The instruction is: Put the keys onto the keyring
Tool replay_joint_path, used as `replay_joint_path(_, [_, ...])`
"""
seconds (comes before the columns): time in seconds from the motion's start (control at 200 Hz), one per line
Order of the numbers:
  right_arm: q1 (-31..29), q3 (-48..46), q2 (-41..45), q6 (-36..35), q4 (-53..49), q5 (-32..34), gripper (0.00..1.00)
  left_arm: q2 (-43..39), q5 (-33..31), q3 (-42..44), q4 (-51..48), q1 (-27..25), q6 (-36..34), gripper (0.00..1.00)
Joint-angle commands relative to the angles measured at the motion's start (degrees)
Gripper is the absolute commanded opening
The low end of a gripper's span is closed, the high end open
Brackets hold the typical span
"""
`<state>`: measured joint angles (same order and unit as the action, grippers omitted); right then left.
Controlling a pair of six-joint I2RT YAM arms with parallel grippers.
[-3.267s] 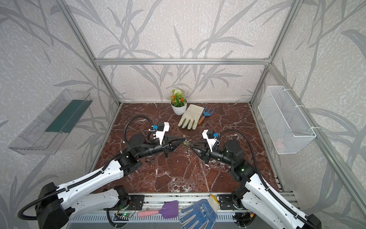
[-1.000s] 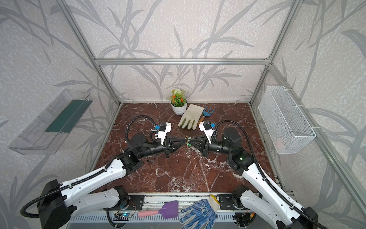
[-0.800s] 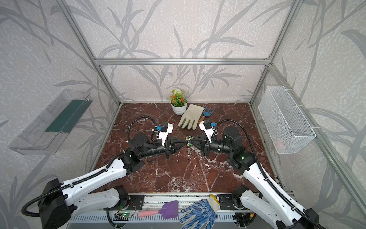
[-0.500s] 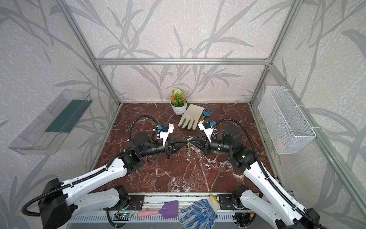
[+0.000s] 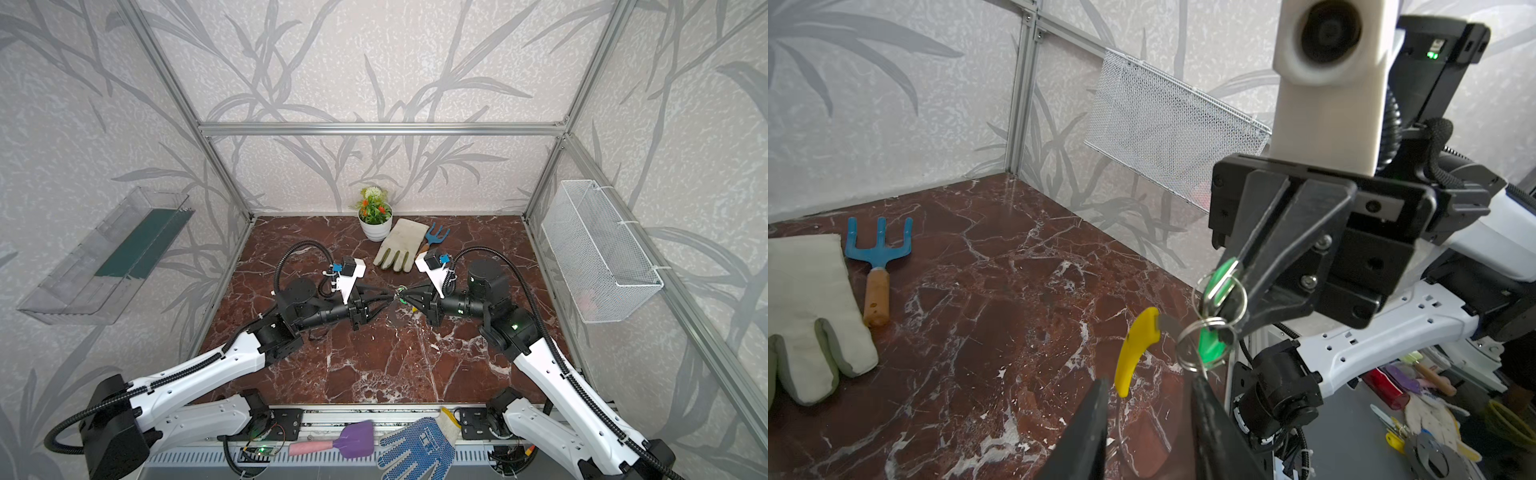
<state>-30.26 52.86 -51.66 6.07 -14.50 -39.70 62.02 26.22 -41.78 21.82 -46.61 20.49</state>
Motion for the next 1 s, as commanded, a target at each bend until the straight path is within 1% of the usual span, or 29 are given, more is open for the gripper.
replay_joint_path(0.0, [0.0, 2.9, -0.5, -1.8, -1.8, 1.6, 0.00, -3.5, -5.6, 1.0, -0.2, -0.2, -0.5, 0.46])
replay_joint_path(0.165, [-0.6, 3.1, -3.0, -2.9, -1.7, 6.0, 0.00, -8.0, -14.4, 1.8, -3.8, -0.2, -0.1, 0.63])
replay_joint_path(0.22, [-0.9, 3.1, -4.5, -3.1, -0.8, 7.2, 0.00, -9.5, -17.7, 2.4, -4.6, -0.2, 0.8, 0.70])
replay_joint_path(0.295, [-1.8, 3.1, -7.3, -3.3, 1.0, 9.4, 0.00, -11.6, -21.3, 3.2, -6.1, -0.2, 1.5, 0.76])
replay_joint_path(0.445, [-4.4, 5.5, -15.9, -4.5, 4.7, 15.6, 0.00, -16.8, -31.1, 5.0, -10.6, -0.2, 4.6, 0.80])
replay_joint_path(0.52, [-5.0, 6.3, -20.6, -4.0, 9.3, 16.6, 0.00, -20.0, -32.9, 6.8, -11.2, -0.2, 5.5, 0.80])
replay_joint_path(0.6, [-5.1, 9.0, -26.4, -3.0, 12.1, 16.9, 0.00, -23.6, -34.9, 8.7, -11.5, -0.2, 5.8, 0.83])
replay_joint_path(0.665, [-5.3, 12.7, -32.1, -2.8, 12.8, 17.2, 0.00, -26.2, -37.2, 9.9, -12.0, -0.1, 6.4, 0.86])
replay_joint_path(0.73, [-5.9, 16.6, -38.1, -3.0, 13.5, 17.4, 0.00, -28.2, -38.4, 11.0, -12.0, -0.1, 6.3, 0.87])
replay_joint_path(0.84, [-6.5, 24.2, -48.7, -2.5, 14.5, 18.0, 0.00, -30.4, -38.5, 12.4, -11.4, -0.2, 6.5, 0.88])
replay_joint_path(0.905, [-6.8, 30.6, -54.9, -3.5, 12.7, 18.5, 0.00, -30.9, -38.7, 12.6, -11.7, -0.2, 6.5, 0.88])
replay_joint_path(0.995, [-7.7, 39.2, -61.6, -5.9, 7.3, 19.6, 0.00, -31.4, -39.2, 12.6, -12.5, -0.3, 6.4, 0.88])
